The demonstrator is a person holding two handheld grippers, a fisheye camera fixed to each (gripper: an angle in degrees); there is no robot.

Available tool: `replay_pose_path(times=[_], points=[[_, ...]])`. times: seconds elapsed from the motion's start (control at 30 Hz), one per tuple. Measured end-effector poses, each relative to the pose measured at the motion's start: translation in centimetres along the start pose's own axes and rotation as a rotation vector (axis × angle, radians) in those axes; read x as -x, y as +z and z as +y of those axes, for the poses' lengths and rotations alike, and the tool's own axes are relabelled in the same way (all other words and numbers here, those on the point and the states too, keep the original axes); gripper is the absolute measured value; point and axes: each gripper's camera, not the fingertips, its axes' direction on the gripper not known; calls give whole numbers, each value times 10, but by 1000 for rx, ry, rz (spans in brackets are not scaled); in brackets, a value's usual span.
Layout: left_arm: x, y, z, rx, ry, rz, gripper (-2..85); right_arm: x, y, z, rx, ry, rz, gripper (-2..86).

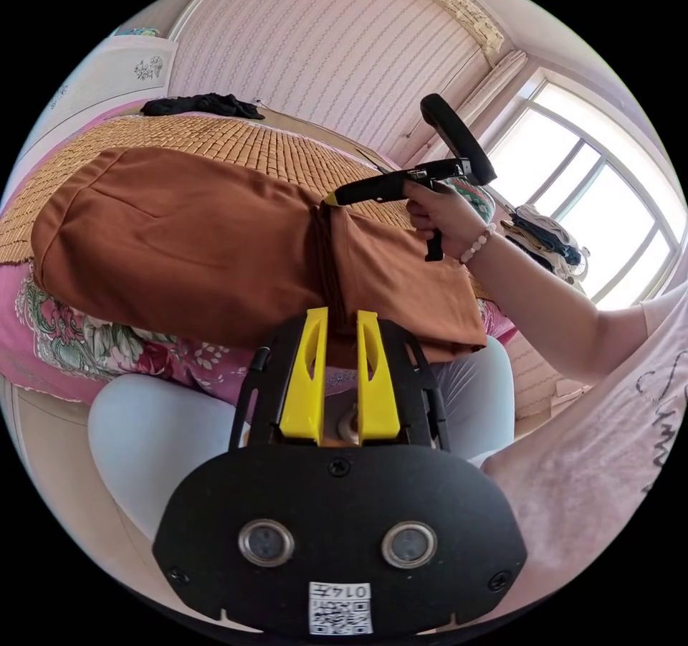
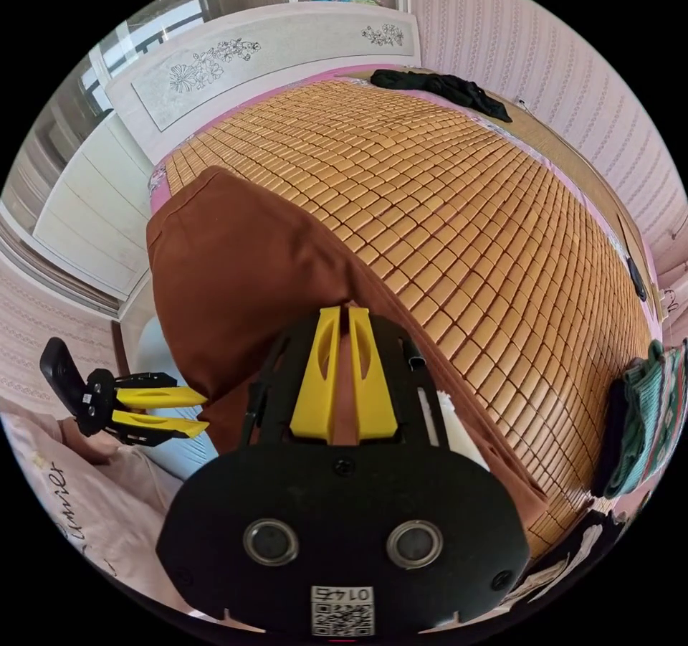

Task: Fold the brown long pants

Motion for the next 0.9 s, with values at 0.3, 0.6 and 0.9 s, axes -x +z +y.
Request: replay_pose_path(times=[0.3, 0.6, 0.9], points=[[-9, -9, -4, 17, -27, 20, 100, -16, 40, -21, 100, 15, 6, 58], [-22, -20, -7, 18, 2, -1, 100, -13, 79, -34, 185, -35, 140, 90], [-32, -37, -2, -5, 19, 12, 75, -24, 94, -23, 214, -122, 152, 37]])
